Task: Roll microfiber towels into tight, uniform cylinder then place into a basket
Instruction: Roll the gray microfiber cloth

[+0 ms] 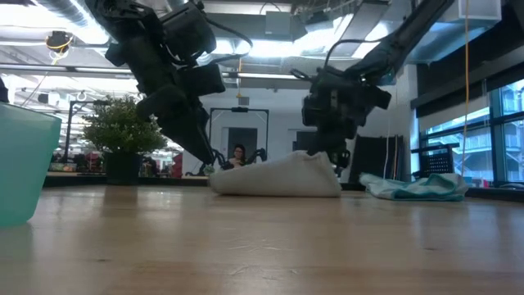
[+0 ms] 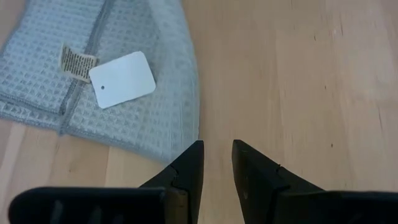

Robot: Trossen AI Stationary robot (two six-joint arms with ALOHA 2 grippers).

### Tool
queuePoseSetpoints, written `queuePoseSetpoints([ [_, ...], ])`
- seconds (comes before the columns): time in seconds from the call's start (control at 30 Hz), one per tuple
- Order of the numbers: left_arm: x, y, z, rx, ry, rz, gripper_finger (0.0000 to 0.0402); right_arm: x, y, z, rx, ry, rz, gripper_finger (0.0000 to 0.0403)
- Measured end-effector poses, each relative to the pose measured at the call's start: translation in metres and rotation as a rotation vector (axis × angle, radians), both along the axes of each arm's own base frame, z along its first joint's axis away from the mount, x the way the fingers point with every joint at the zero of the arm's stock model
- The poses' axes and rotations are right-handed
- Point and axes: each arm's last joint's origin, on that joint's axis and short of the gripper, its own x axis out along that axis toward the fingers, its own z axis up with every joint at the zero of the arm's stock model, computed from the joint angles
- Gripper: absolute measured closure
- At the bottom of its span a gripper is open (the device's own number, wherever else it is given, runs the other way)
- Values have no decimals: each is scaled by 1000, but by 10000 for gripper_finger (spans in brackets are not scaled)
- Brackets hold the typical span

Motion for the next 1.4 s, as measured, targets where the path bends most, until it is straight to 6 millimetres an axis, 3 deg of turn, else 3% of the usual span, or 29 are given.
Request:
queuePoseSetpoints([
  [0.27, 0, 0, 0, 8, 0, 6, 321, -8, -17, 0, 16, 41, -126, 393],
  [0.5, 3, 4, -2, 77, -9, 62, 321, -9, -19, 0, 15, 39, -131, 393],
  [0.63, 10, 2, -1, 34, -74, -10, 321, -9, -19, 0, 14, 39, -131, 393],
  [0.9, 27, 4, -30, -3, -91, -162, 321, -9, -19, 0, 11, 36, -130, 393],
  [1.07, 29, 7, -36, 82, -73, -91, 321, -9, -19, 0, 9, 35, -128, 393],
  [1.4, 25, 25, -29, 211, -70, 28, 321, -9, -19, 0, -5, 28, -115, 393],
])
